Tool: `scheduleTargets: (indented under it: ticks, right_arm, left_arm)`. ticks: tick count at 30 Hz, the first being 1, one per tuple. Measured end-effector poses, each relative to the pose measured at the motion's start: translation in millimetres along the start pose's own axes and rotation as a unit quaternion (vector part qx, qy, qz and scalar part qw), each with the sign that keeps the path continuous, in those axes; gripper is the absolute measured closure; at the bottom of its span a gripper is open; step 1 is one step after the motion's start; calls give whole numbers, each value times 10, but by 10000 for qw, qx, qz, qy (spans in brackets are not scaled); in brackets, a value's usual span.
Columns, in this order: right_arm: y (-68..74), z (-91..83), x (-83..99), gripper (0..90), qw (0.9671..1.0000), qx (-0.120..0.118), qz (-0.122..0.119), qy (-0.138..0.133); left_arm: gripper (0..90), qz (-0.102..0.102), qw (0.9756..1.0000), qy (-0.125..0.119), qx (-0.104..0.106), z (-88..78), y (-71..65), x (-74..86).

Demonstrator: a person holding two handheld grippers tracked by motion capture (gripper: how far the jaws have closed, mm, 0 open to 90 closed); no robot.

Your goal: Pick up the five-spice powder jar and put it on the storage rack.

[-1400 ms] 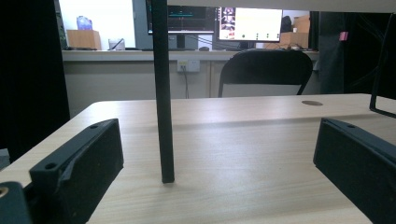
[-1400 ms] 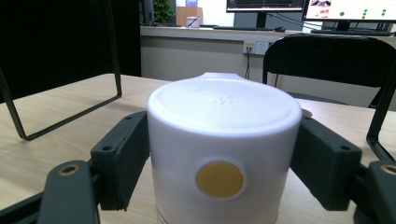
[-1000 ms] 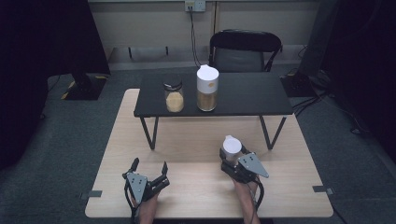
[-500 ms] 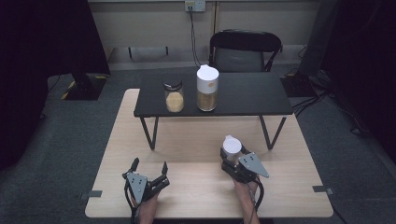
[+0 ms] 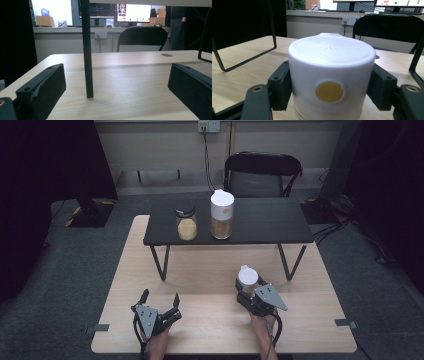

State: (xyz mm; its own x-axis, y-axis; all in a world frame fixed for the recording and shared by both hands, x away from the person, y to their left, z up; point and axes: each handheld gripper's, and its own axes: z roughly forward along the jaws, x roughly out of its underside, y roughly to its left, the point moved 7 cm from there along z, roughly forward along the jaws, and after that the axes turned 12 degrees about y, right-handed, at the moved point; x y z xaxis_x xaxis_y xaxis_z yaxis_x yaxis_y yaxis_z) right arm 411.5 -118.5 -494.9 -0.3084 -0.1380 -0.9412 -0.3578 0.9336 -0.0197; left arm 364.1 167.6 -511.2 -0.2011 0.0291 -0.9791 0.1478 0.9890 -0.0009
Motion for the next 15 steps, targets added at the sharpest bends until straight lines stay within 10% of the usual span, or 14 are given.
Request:
scheduleTargets:
  ticks: [15]
  right_arm:
    - [32,-10,-14,304,10000,10,-19,-5]
  left_arm:
    - [10,-2,10000,-1,-7,0,1,-1]
